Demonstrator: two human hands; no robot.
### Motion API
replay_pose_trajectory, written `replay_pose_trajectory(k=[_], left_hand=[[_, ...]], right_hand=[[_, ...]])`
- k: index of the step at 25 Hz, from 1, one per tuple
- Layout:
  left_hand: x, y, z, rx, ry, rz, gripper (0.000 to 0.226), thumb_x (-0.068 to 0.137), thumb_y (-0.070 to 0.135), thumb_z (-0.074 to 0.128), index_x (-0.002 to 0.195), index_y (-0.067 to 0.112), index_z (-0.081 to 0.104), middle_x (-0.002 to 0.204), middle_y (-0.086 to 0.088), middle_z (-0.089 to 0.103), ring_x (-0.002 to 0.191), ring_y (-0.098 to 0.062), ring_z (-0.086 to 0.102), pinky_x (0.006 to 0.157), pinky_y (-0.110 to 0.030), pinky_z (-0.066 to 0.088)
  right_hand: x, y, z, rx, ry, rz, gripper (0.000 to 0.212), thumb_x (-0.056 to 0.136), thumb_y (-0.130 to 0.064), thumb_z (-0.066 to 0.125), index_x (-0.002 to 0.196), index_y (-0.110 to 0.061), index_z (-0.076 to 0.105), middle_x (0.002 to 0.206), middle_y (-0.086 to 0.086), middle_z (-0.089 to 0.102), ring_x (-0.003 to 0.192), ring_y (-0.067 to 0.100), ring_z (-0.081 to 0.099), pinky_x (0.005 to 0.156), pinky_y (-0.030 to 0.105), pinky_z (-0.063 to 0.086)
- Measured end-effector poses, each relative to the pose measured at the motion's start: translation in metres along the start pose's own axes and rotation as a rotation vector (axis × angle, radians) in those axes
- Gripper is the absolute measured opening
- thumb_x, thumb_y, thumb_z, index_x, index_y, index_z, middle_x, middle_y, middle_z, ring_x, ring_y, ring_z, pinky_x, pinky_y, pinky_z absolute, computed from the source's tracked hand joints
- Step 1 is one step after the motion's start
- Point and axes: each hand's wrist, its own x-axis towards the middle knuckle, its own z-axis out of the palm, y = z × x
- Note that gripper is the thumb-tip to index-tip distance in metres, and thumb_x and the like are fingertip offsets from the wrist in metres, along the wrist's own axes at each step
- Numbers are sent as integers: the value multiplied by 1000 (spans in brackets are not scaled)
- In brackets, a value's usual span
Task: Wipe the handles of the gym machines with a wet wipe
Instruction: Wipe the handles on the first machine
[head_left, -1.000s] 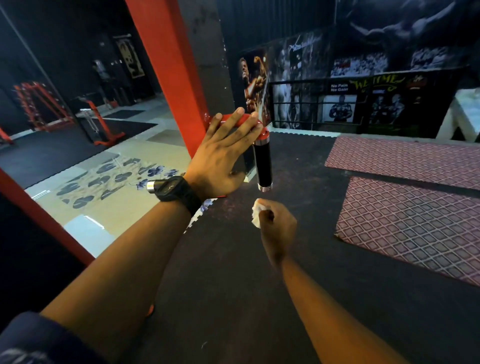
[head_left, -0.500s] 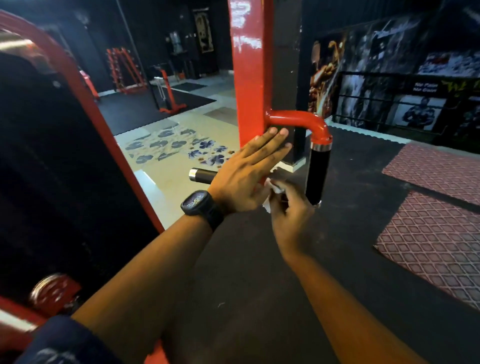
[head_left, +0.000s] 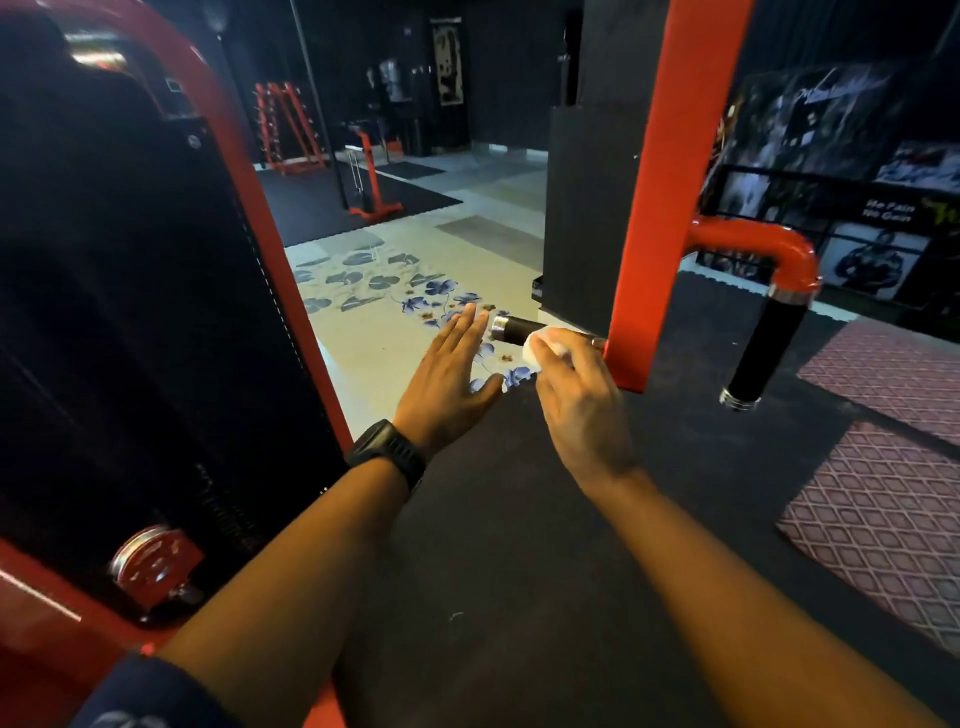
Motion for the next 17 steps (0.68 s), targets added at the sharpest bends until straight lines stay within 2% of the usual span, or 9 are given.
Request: replay_pose_trajectory(k=[4, 7, 9, 11, 13, 15, 16, 17], left_hand=[[25, -26, 14, -131, -38, -83, 79, 98, 31, 63, 160, 17, 16, 167, -4, 14, 152, -19, 18, 122, -35, 21], [40, -35, 19, -147, -61, 6, 76, 96, 19, 66, 158, 14, 24, 164, -6, 23, 150, -21, 26, 121, -39, 28], [47, -40, 21, -164, -41, 67, 71, 93, 12, 70, 154, 12, 35, 156, -9, 40, 144, -23, 39, 117, -40, 36], [50, -45, 24, -188, 9, 97, 65, 91, 9, 71, 150, 12, 44, 142, -8, 58, 131, -24, 54, 109, -36, 45], [49, -47, 26, -213, 55, 125, 60, 90, 5, 71, 146, 12, 50, 133, -8, 65, 122, -23, 61, 103, -25, 45], [51, -48, 27, -245, 96, 163, 56, 89, 1, 71, 142, 10, 55, 130, -8, 67, 117, -21, 63, 98, -7, 38], [53, -46, 27, -249, 105, 179, 55, 89, 1, 72, 140, 10, 56, 128, -8, 68, 116, -20, 63, 97, -5, 36], [56, -43, 28, -244, 104, 187, 54, 89, 1, 72, 140, 11, 57, 127, -8, 68, 115, -20, 64, 97, -8, 37]], right_hand=[[17, 10, 39, -130, -66, -123, 34, 93, -2, 64, 127, 1, 63, 126, 17, 61, 118, 30, 59, 95, 40, 55], [30, 17, 53, -175, -146, -109, 35, 95, -3, 62, 130, 2, 60, 129, 19, 58, 125, 32, 55, 96, 43, 55], [32, 14, 60, -208, -171, -74, 36, 92, 0, 65, 128, 3, 61, 129, 20, 59, 126, 34, 55, 98, 44, 54], [25, 7, 67, -231, -196, -54, 36, 94, -7, 64, 128, 4, 61, 130, 22, 60, 128, 35, 54, 103, 45, 50], [23, 4, 70, -259, -238, -53, 40, 96, -17, 63, 130, 3, 60, 133, 22, 59, 130, 35, 52, 108, 45, 47], [36, 7, 71, -276, -261, -72, 37, 94, -14, 66, 127, 2, 63, 129, 21, 62, 126, 34, 56, 104, 43, 50], [44, 9, 71, -277, -277, -59, 34, 92, -9, 69, 125, 1, 64, 126, 19, 64, 123, 32, 58, 101, 41, 52], [48, 10, 70, -271, -308, -25, 35, 90, -5, 70, 124, 0, 64, 124, 18, 65, 121, 30, 59, 99, 40, 54]])
